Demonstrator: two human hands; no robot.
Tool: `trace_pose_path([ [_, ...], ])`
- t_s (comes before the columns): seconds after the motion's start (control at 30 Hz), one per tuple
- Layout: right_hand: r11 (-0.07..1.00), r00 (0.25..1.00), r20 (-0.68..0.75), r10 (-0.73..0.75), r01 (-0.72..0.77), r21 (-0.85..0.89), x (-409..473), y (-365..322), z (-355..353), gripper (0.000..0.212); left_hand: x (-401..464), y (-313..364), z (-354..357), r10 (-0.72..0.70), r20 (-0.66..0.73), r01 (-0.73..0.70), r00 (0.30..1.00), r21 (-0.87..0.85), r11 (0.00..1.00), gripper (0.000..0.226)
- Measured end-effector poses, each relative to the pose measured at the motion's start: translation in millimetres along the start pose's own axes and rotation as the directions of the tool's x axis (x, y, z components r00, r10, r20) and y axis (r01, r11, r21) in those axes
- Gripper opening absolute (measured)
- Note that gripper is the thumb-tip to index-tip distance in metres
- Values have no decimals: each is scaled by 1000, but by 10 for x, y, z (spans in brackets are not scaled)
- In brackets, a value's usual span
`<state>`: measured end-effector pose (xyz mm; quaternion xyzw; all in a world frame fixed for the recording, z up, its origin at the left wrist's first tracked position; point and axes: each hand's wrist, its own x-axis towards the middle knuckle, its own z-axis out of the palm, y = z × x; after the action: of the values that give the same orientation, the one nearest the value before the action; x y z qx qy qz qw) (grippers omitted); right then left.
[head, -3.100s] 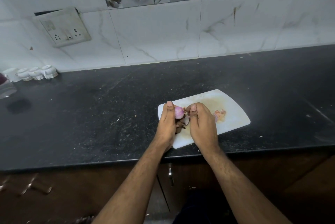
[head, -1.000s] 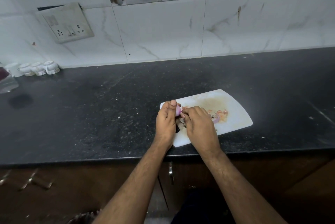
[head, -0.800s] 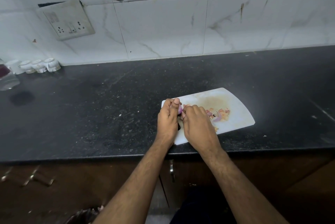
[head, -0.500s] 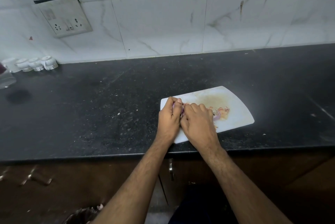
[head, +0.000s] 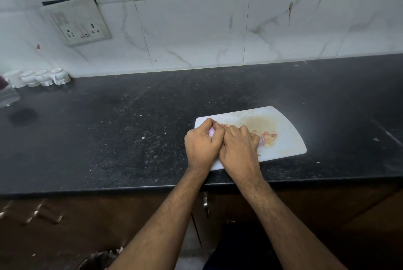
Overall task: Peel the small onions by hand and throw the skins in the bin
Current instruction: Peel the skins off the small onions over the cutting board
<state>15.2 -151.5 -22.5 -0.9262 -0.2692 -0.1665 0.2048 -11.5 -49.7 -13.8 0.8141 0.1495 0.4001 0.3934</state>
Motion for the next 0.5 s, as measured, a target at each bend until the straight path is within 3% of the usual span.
trace_pose_path([
  [0.13, 1000, 1000, -4, 18, -18, -12, 5, -15, 17, 34, 17, -19, 30, 4, -81, 7, 997, 136, 991, 40],
  [0.27, 1000, 999, -52, -7, 6, -12, -33, -44, -1, 26, 54, -40, 18, -86, -43, 90, 995, 112, 990, 46],
  [0.37, 1000, 995, -95, -24, 25, 2, -62, -90, -20, 21, 104, -81, 5, -209, 94, 218, 973, -92, 972, 41],
  [0.5, 998, 996, -76, -43, 46, 38, -52, -104, -23, 21, 92, -109, -36, -244, 213, 309, 946, -366, 878, 32],
])
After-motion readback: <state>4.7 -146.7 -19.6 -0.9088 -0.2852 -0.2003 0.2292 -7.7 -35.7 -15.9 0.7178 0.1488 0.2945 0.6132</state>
